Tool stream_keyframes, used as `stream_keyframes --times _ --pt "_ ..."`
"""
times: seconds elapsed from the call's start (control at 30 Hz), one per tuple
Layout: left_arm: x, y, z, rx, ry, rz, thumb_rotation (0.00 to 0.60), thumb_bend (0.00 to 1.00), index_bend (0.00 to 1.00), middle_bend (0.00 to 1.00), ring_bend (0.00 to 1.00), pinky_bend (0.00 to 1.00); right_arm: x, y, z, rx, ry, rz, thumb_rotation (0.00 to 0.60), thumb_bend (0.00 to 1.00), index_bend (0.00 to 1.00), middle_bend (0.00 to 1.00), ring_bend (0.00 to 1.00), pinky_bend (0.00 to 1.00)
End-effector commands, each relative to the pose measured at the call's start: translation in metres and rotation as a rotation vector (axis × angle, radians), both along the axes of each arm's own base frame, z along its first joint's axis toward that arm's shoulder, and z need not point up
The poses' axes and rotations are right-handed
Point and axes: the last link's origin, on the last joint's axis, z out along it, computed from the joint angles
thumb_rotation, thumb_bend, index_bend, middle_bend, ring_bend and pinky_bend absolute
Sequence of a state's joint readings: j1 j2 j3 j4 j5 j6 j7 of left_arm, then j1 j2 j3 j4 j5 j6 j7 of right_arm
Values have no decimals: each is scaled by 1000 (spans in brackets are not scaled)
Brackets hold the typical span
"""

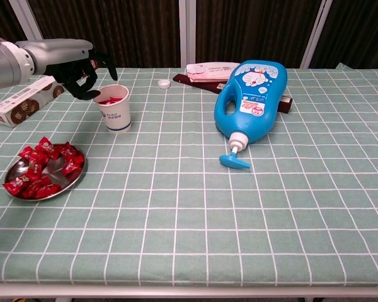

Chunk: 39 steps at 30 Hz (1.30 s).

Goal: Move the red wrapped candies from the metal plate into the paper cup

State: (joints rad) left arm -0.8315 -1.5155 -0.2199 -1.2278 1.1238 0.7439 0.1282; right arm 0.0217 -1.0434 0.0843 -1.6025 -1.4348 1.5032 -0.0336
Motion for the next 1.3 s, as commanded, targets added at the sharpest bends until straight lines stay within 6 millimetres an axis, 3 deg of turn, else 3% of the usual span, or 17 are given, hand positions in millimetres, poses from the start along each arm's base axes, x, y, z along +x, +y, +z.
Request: stream_keyframes --times 0.03,0.23,0.37,0.5,0.63,0.9,1.3 --pt "-4 -4 8 28 -13 0 600 396 287 798 924 1000 0 0 0 -4 0 3 600 54 0 115 62 334" --pt "-29 -28 42 122 -71 10 600 324 291 798 924 1000 2 1 1 -5 0 12 600 54 0 115 62 334" --pt "-57 -55 54 118 -35 22 600 315 392 799 924 1000 4 0 0 1 0 23 600 54 0 115 62 334" --pt "-81 -80 47 52 52 31 600 317 438 802 924 1000 9 -2 -3 12 0 40 600 54 0 115 62 334" --pt "-94 -91 32 18 108 45 600 319 442 807 924 1000 12 -2 -5 15 0 49 600 54 0 115 62 334" --pt "-103 -90 11 -14 151 64 600 326 452 808 924 1000 17 1 -4 12 6 49 600 52 0 115 62 334" --pt "-111 -92 -2 -28 183 84 600 326 481 810 924 1000 16 1 -4 11 9 40 600 53 0 115 62 334"
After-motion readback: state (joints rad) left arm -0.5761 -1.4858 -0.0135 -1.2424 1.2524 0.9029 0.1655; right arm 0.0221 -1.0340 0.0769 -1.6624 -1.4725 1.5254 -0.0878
